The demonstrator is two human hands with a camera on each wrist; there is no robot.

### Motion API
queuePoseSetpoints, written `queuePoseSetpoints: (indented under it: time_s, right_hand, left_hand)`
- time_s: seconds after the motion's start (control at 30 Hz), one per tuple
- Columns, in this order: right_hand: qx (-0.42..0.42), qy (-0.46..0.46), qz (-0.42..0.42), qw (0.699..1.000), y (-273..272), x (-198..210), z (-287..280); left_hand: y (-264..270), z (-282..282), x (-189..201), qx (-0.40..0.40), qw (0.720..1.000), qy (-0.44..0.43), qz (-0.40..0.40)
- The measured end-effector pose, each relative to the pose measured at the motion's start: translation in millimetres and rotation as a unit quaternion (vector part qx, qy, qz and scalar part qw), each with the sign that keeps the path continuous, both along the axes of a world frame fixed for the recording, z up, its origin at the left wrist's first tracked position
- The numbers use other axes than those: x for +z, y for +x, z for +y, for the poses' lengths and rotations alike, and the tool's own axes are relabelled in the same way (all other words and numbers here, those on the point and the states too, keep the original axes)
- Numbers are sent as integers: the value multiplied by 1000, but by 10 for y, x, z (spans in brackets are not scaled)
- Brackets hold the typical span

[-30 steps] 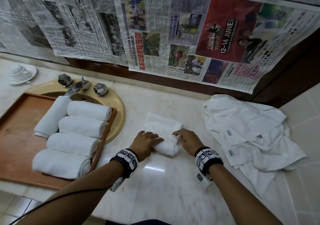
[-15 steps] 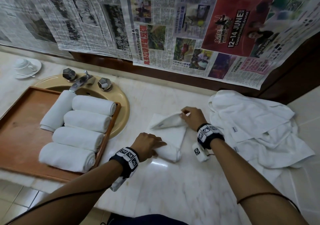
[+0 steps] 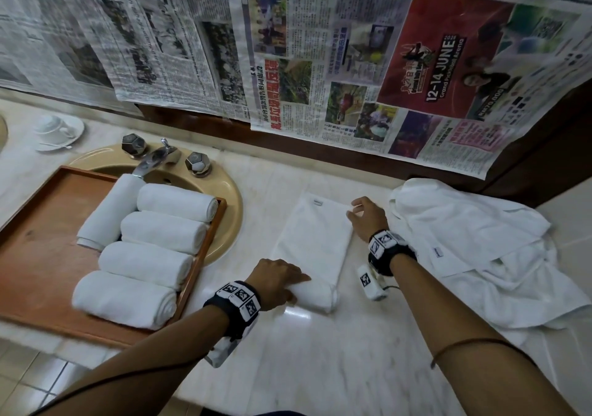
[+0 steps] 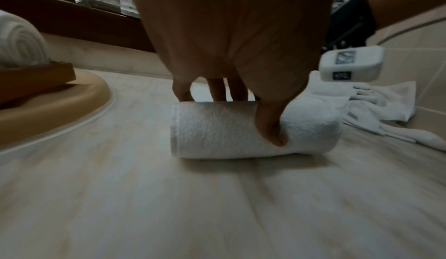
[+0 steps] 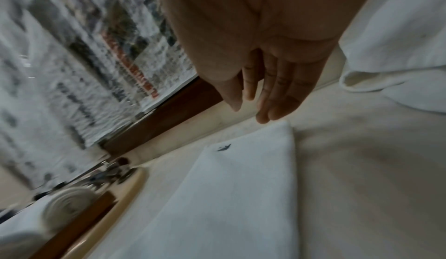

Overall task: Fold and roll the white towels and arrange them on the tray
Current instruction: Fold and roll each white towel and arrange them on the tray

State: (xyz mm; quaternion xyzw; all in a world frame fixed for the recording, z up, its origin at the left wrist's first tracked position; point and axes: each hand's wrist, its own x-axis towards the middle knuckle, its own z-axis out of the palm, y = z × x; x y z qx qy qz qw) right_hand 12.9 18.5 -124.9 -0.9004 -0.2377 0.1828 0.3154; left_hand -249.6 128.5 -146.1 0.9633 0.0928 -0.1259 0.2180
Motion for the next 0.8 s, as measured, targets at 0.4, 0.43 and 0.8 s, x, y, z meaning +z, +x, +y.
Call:
queuePoseSetpoints:
  time_s: [0.4,0.43,0.8]
  right_hand:
    - [251,-107,54,961,-1017,85,-563]
    - [242,-84,45,966,-1034,39,-584]
    - [141,-50,106,983,-847,-204,-560]
  left_hand:
    - [601,157,311,30,972,-112,204]
    - [591,187,297,32,974,-115,195]
    - [196,123,-7,-18,991,61,-120]
